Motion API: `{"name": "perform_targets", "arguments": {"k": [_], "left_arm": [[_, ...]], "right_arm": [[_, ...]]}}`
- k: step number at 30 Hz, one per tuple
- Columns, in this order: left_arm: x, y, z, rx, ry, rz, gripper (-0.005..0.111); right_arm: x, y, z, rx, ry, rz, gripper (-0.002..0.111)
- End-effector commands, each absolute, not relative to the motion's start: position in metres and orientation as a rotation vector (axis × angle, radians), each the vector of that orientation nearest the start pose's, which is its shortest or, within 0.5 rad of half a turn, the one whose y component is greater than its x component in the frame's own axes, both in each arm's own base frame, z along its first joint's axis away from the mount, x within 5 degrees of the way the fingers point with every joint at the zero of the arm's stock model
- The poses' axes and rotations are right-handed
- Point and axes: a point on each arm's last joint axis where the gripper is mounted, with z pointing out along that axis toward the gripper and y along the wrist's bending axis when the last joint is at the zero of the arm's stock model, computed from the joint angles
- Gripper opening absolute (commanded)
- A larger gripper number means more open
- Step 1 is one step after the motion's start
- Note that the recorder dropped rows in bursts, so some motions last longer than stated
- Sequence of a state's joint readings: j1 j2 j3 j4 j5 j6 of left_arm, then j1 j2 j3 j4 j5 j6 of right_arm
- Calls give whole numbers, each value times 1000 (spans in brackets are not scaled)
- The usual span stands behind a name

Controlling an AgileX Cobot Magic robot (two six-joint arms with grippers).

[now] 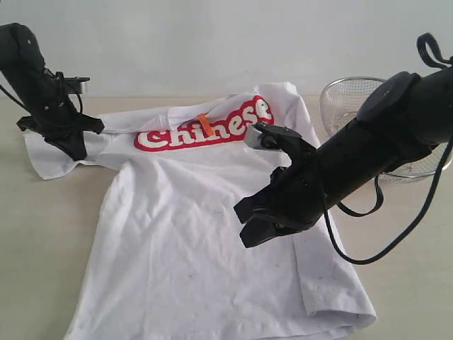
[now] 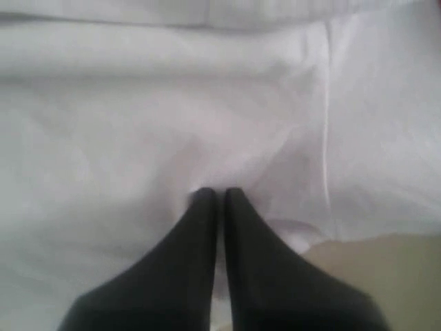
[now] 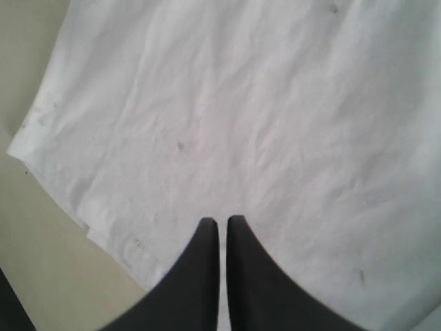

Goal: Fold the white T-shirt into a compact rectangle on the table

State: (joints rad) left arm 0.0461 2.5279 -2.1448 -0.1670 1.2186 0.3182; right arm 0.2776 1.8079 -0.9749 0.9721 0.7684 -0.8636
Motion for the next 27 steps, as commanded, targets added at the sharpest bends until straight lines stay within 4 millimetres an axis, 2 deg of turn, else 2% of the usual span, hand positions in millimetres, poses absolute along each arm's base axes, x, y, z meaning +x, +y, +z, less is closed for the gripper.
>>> {"name": "perform_targets", "arguments": {"k": [1,9,14,19,23,27], "left_arm": [[505,35,89,317,3055,-64,5],[522,37,114,301,2926,-33,5],[528,29,130,267,2878,-147,5],[528,11,154,313,2805,-417,5],[525,-4,179,314,2767,-433,5],[512,-35,199,389,2762,-451,5]], "right_arm": [[301,140,165,-604,2676,903,0],[301,140,165,-603,2675,901,0],[301,140,165,-609,2678,910,0],[301,140,165,-606,2678,912,0],[304,139,165,-586,2667,879,0],[309,130,164,-486,2678,838,0]]}}
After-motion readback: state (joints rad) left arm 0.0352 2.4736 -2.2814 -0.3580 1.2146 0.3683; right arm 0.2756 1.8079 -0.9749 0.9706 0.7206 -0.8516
